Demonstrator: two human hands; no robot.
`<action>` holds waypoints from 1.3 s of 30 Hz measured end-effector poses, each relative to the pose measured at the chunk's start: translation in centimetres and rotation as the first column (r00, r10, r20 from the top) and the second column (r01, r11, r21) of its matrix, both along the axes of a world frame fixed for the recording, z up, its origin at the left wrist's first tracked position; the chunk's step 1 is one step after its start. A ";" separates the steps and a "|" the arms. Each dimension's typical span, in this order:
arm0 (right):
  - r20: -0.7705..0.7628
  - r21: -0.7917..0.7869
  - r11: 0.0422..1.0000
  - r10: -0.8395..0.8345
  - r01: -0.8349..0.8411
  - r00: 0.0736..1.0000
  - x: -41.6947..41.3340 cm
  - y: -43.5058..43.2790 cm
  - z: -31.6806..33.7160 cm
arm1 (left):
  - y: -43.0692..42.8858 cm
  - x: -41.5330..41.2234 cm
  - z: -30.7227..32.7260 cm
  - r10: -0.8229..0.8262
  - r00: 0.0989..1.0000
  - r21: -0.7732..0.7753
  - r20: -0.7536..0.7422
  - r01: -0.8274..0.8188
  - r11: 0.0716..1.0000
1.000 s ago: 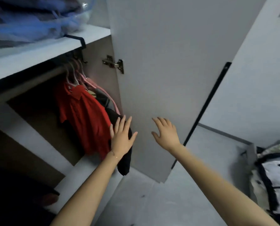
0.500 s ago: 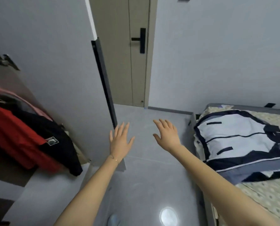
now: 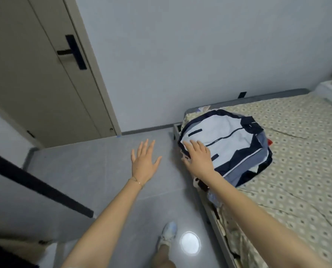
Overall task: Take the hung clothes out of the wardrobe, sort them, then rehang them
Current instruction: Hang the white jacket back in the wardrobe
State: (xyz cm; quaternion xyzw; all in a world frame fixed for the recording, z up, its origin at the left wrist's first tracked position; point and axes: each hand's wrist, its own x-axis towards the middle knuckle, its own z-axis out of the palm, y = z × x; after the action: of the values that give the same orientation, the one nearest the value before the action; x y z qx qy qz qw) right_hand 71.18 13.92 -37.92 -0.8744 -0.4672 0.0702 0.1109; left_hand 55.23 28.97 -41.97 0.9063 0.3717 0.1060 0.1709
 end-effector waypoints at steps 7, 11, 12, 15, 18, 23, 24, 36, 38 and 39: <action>-0.020 -0.067 0.968 -0.245 0.243 0.969 11.4 0.0 -1.5 | 3.6 14.8 -0.2 -0.208 0.978 -0.014 -0.029 0.208 0.978; -0.024 -0.116 0.923 -0.373 0.368 0.928 16.8 -0.3 -2.2 | 5.3 22.1 -0.3 -0.336 0.940 -0.022 -0.056 0.335 0.942; -0.025 -0.118 0.909 -0.406 0.400 0.914 17.9 -0.4 -2.3 | 5.6 23.8 -0.3 -0.363 0.929 -0.017 -0.064 0.363 0.932; -0.025 -0.132 0.868 -0.486 0.479 0.874 21.2 -1.1 -2.8 | 6.1 28.5 -1.0 -0.427 0.900 -0.002 -0.089 0.429 0.903; -0.033 -0.133 0.833 -0.545 0.537 0.838 24.4 -1.9 -3.6 | 6.1 32.9 -1.7 -0.482 0.869 -0.006 -0.114 0.485 0.875; -0.065 -0.145 0.794 -0.603 0.591 0.795 30.1 -3.1 -5.4 | 5.5 40.3 -2.5 -0.554 0.821 -0.024 -0.140 0.556 0.831; -0.069 -0.151 0.787 -0.612 0.598 0.788 31.5 -3.2 -5.9 | 5.4 41.8 -2.8 -0.562 0.815 -0.028 -0.143 0.564 0.825; -0.189 -0.229 0.768 -0.638 0.598 0.747 46.0 -3.6 -10.4 | 5.0 56.1 -7.1 -0.558 0.816 -0.084 -0.153 0.551 0.830; -0.207 -0.237 0.768 -0.639 0.595 0.741 47.7 -3.5 -11.0 | 5.2 57.7 -7.6 -0.550 0.818 -0.102 -0.169 0.541 0.835; -0.216 -0.239 0.766 -0.641 0.596 0.737 48.3 -3.5 -11.4 | 5.2 58.6 -8.0 -0.548 0.816 -0.108 -0.184 0.538 0.836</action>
State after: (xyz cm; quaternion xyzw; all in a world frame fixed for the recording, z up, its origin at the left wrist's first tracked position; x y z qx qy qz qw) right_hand 119.53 10.38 -49.30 -0.9661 -0.1214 0.1901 0.1259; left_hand 113.83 34.14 -49.94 0.9759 0.1162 -0.0514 0.1774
